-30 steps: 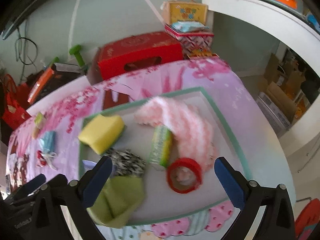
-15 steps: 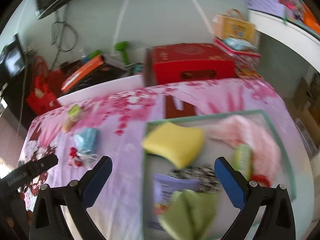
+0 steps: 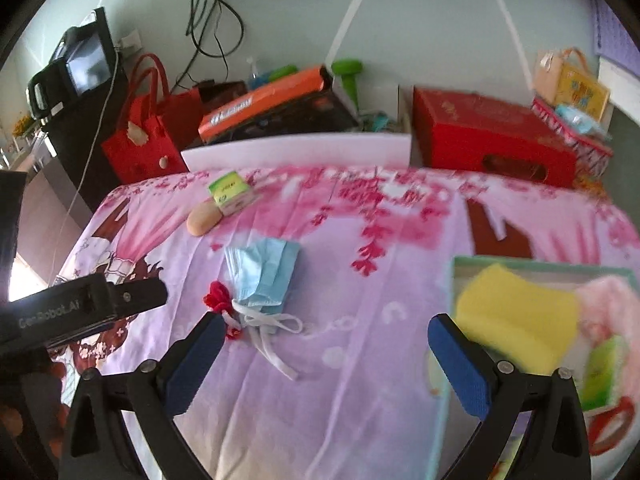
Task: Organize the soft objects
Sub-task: 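Move both tools back over the bed toward the blue mask and red hair tie, then grasp the red hair tie with the left tool while the right tool grasps the blue face mask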
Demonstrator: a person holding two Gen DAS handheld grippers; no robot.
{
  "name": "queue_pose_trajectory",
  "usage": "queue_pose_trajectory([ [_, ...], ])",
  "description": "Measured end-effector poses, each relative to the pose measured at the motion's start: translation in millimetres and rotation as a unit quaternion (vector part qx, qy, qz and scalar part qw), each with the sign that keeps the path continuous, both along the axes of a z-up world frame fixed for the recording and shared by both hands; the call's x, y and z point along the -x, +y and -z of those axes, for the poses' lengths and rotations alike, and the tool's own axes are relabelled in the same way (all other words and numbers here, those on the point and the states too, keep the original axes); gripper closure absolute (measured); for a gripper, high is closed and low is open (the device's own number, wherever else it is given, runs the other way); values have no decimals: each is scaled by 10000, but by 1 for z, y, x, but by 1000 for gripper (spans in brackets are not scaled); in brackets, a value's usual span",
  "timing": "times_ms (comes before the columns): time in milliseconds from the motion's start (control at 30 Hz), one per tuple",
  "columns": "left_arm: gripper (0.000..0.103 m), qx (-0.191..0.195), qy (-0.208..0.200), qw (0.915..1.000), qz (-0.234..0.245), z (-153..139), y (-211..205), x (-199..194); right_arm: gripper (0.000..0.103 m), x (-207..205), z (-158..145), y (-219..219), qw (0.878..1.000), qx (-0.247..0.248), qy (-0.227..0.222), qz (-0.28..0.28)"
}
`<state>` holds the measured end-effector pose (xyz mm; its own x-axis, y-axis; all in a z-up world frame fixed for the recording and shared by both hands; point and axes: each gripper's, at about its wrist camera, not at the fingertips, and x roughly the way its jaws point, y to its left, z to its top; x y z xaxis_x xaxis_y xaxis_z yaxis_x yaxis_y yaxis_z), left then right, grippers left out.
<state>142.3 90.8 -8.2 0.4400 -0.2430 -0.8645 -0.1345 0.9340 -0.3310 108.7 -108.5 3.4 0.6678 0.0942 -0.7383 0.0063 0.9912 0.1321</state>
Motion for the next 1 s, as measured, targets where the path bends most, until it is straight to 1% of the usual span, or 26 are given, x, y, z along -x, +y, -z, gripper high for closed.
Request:
queue_pose_trajectory([
  [67, 5, 104, 55, 9999, 48, 8, -3, -5, 4, -7, 10, 2, 9999, -49, 89, -45],
  [167, 5, 177, 145, 9997, 18, 19, -6, -11, 7, -12, 19, 5, 9999, 56, 152, -27],
  [267, 9, 254, 211, 9994, 37, 29, -10, -14, 9, -16, 25, 6, 9997, 58, 221, -44],
  [333, 14, 305, 257, 9992, 75, 33, -13, -16, 9, -16, 27, 7, 9996, 85, 249, -55],
  [400, 14, 277, 279, 9991, 131, 36, -16, -18, 9, -17, 28, 8, 9996, 117, 265, -53],
  [467, 15, 163, 268, 9993, 196, 36, -21, -19, 9, -16, 28, 8, 9995, 167, 268, -57],
  [533, 24, 132, 233, 9993, 266, 35, -24, -19, 9, -16, 28, 8, 9994, 210, 271, -62],
  [667, 34, 195, 271, 9987, 397, 38, -31, -21, 9, -16, 29, 7, 9993, 229, 297, -57],
  [733, 46, 194, 296, 9983, 458, 39, -35, -22, 9, -16, 29, 7, 9993, 224, 306, -56],
  [767, 49, 219, 304, 9981, 487, 39, -36, -22, 9, -17, 30, 7, 9993, 220, 311, -56],
  [833, 61, 314, 332, 9977, 506, 41, -38, -22, 9, -17, 30, 7, 9992, 221, 317, -60],
  [900, 68, 402, 373, 9973, 489, 42, -37, -21, 9, -17, 30, 6, 9992, 216, 314, -67],
  [1000, 72, 449, 362, 9971, 492, 42, -37, -21, 9, -17, 30, 7, 9993, 213, 300, -85],
])
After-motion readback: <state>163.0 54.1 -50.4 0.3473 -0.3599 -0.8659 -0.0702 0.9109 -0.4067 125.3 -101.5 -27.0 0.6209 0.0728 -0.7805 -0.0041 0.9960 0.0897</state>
